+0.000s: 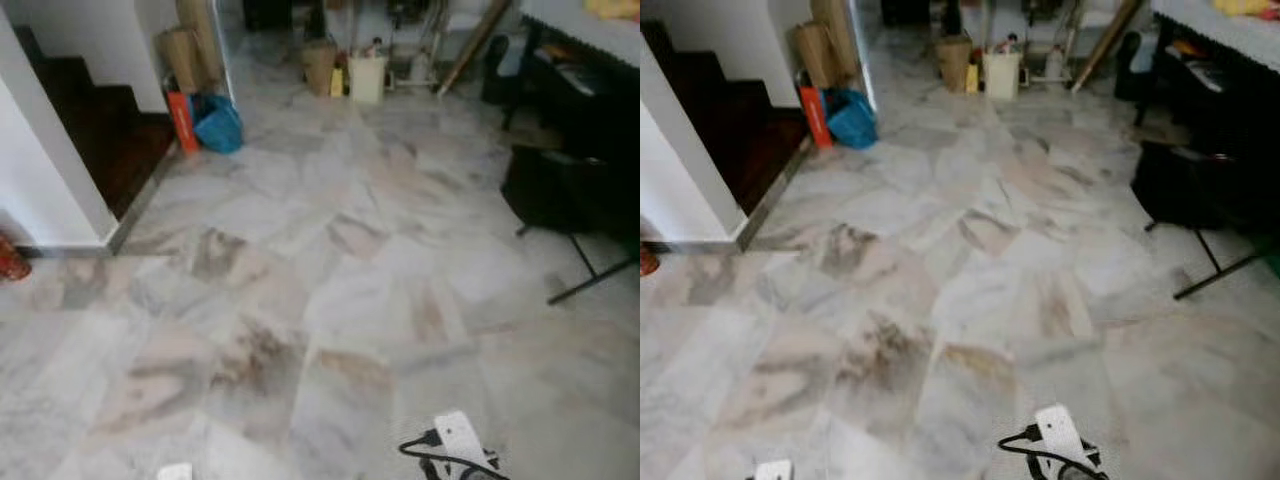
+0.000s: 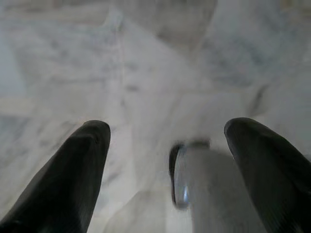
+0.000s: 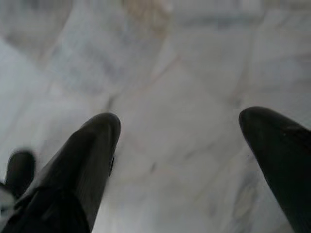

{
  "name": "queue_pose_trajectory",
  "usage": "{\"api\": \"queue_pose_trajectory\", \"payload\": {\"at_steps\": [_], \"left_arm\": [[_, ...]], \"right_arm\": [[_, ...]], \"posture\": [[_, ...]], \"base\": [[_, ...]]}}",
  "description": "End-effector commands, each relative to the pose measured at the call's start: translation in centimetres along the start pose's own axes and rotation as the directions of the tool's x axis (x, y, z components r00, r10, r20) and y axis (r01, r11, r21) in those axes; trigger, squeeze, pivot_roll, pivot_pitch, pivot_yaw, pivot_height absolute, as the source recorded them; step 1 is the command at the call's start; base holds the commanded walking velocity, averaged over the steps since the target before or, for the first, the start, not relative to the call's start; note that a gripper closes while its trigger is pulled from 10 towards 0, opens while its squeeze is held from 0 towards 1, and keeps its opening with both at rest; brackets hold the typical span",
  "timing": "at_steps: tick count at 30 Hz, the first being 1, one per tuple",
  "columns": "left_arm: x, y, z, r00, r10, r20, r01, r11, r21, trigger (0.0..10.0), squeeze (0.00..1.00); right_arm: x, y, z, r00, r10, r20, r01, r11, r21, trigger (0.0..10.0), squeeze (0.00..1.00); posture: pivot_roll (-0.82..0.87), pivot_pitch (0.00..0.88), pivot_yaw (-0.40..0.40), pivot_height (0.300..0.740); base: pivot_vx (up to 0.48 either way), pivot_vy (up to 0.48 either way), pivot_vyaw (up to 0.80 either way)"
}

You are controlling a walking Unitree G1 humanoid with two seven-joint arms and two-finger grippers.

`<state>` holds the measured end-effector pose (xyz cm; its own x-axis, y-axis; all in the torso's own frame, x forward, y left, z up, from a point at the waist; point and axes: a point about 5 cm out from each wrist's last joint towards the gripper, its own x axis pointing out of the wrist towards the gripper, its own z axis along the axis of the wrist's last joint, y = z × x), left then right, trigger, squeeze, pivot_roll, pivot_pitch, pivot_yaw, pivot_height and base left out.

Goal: Hang hanger

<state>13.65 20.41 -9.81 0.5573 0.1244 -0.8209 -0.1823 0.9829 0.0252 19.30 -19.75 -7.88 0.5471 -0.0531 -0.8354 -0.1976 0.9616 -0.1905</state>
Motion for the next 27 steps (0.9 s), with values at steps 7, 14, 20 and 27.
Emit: {"api": "queue_pose_trajectory", "payload": {"at_steps": [7,14,20,27], "left_arm": [[-0.24,1.26,-0.60,0.999,0.035,-0.023,-0.035,0.999,0.000,10.0,0.00],[-0.28,1.28,-0.66,0.999,0.036,-0.018,-0.036,0.999,-0.003,10.0,0.00],[-0.31,1.24,-0.75,0.999,0.033,-0.018,-0.033,0.999,-0.001,10.0,0.00],[-0.30,1.22,-0.75,0.999,0.032,-0.019,-0.032,0.999,0.002,10.0,0.00]], "right_arm": [[0.10,1.10,0.55,0.999,0.030,0.019,-0.030,1.000,-0.002,10.0,0.00],[0.09,1.14,0.50,0.999,0.032,0.021,-0.032,0.999,-0.001,10.0,0.00],[0.10,1.22,0.65,0.999,0.034,0.025,-0.034,0.999,-0.005,10.0,0.00],[0.11,1.22,0.73,0.999,0.035,0.028,-0.034,0.999,-0.011,10.0,0.00]], "posture": [[-0.08,0.000,0.026,0.740],[-0.07,0.000,0.028,0.740],[-0.07,0.000,0.028,0.740],[-0.07,0.000,0.030,0.740]], "base": [[0.480,0.000,0.00],[0.274,0.000,0.00],[0.000,0.000,0.00],[0.000,0.000,0.00]]}}
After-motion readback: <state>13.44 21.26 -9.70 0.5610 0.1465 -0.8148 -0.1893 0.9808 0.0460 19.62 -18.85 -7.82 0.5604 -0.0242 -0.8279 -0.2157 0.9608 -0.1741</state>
